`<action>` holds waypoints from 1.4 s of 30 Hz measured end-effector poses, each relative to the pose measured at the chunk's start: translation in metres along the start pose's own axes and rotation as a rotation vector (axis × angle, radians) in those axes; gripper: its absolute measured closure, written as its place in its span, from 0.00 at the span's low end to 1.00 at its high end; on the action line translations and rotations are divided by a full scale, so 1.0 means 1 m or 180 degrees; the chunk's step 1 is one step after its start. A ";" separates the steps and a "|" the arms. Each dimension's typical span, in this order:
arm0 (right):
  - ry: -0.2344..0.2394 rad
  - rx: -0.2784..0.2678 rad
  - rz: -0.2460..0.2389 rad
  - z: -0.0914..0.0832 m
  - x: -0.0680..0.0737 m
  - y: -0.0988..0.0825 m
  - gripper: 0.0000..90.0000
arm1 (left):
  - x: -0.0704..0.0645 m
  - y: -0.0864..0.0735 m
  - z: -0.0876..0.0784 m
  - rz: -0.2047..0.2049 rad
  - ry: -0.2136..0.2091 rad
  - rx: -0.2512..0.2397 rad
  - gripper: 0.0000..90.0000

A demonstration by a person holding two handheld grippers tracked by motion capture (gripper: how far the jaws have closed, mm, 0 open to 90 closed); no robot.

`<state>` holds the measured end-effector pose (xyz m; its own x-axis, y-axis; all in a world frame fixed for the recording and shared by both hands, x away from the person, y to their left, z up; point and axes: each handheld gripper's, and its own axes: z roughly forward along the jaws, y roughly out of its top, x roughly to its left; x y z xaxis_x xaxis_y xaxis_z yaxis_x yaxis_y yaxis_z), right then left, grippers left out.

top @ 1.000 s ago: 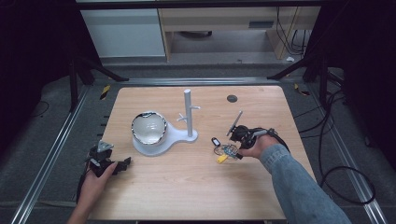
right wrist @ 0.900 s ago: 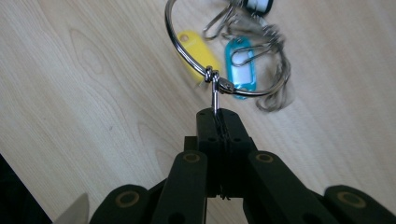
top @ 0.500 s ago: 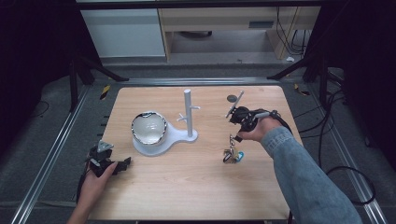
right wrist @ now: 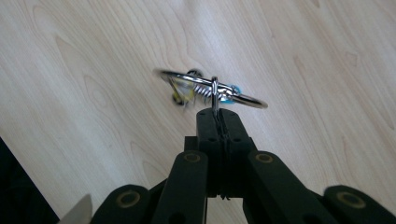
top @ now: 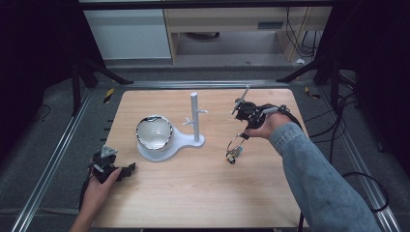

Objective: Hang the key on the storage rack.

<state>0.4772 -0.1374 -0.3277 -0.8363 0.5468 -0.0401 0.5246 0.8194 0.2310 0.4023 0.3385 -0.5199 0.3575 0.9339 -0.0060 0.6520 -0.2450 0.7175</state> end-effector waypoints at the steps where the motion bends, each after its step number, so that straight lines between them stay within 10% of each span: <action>1: 0.0004 -0.0009 -0.0014 -0.001 0.000 0.001 0.98 | 0.000 0.000 0.000 -0.0007 -0.0002 0.0001 0.00; 42: -0.0132 -0.0170 -0.0203 -0.061 0.002 0.059 0.98 | 0.000 0.000 0.000 0.0001 0.0002 -0.0002 0.00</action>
<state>0.4972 -0.0983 -0.2545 -0.8599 0.5013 -0.0965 0.4603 0.8430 0.2782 0.4024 0.3385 -0.5199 0.3574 0.9339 -0.0054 0.6515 -0.2451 0.7179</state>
